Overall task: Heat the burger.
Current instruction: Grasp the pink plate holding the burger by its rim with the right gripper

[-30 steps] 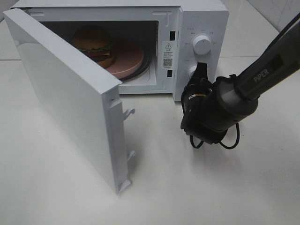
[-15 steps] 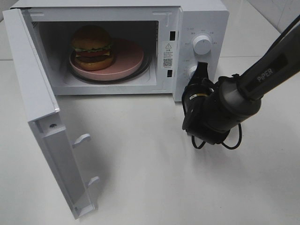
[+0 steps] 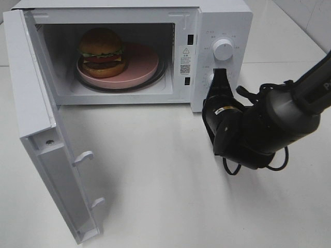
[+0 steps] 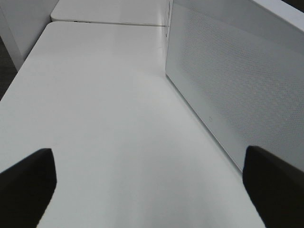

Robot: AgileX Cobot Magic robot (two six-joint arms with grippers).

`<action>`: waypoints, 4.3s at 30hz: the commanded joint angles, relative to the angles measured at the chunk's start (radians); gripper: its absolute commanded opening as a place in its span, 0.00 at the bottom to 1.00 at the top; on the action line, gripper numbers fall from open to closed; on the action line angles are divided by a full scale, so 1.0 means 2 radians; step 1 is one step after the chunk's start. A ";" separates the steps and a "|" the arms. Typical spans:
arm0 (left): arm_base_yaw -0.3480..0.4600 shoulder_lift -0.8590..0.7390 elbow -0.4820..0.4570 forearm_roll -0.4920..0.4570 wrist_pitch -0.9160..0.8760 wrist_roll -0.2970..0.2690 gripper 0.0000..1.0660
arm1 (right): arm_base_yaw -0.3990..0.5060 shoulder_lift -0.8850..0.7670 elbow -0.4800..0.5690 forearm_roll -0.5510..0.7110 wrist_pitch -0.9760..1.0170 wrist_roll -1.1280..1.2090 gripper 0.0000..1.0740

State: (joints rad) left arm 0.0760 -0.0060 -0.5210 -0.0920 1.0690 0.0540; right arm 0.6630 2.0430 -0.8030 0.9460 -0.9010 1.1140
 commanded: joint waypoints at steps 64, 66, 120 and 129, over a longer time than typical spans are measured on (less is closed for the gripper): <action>0.001 -0.007 0.002 -0.001 0.001 -0.001 0.94 | 0.002 -0.225 -0.133 -0.493 0.771 -1.193 0.11; 0.001 -0.007 0.002 -0.001 0.001 -0.001 0.94 | 0.002 -0.225 -0.133 -0.500 0.764 -1.192 0.13; 0.001 -0.007 0.002 -0.001 0.001 -0.001 0.94 | 0.002 -0.038 -0.294 -0.607 0.616 -1.096 0.87; 0.001 -0.007 0.002 -0.001 0.001 -0.001 0.94 | 0.002 0.007 -0.348 -0.608 0.616 -1.095 0.85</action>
State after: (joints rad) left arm 0.0760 -0.0060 -0.5210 -0.0920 1.0690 0.0540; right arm 0.6630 2.0500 -1.4880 -0.2600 0.3370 -1.0900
